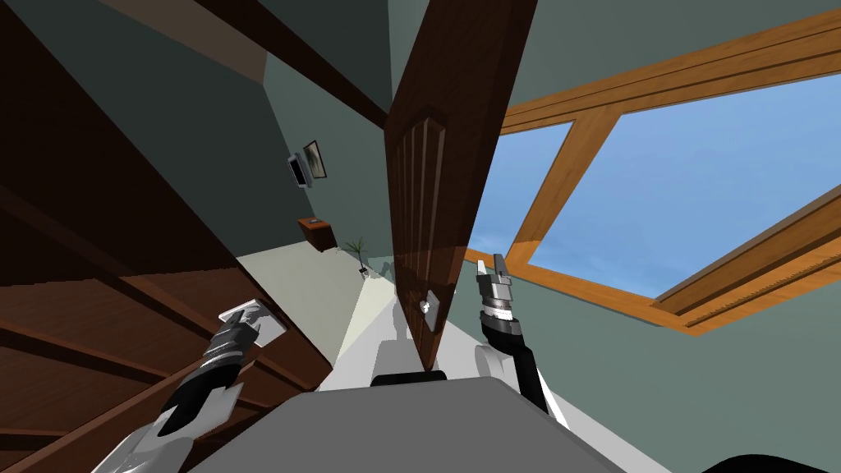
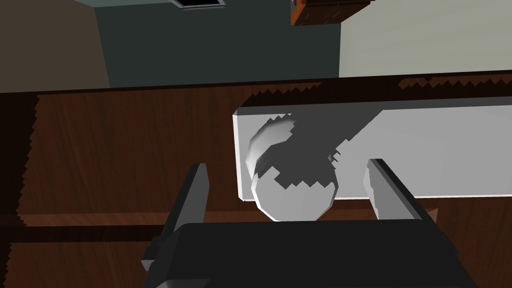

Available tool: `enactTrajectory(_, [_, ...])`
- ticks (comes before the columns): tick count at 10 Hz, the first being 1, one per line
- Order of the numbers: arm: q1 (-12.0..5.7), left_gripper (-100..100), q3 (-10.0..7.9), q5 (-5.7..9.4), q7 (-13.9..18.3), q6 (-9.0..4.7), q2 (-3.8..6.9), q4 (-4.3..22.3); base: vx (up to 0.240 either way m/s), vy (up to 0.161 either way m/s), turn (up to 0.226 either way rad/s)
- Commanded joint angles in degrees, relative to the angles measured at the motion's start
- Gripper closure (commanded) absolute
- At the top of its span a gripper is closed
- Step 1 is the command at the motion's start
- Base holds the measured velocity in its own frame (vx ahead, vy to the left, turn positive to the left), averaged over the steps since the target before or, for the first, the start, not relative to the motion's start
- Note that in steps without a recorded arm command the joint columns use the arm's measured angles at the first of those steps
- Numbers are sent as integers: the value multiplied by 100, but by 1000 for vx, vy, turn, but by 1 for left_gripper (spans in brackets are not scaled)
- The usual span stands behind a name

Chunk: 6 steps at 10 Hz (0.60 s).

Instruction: Pull the door open

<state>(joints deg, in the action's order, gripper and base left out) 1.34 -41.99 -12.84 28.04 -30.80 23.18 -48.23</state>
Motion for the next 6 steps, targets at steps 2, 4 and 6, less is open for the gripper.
enactTrajectory(2, [-1,-100,0,0,0,0,0,-1,3,-7,2])
enactTrajectory(4, [47,-100,129,-14,133,-130,103,91,-1,15,-18])
enactTrajectory(6, [47,-100,129,-14,133,-130,103,91,0,0,0])
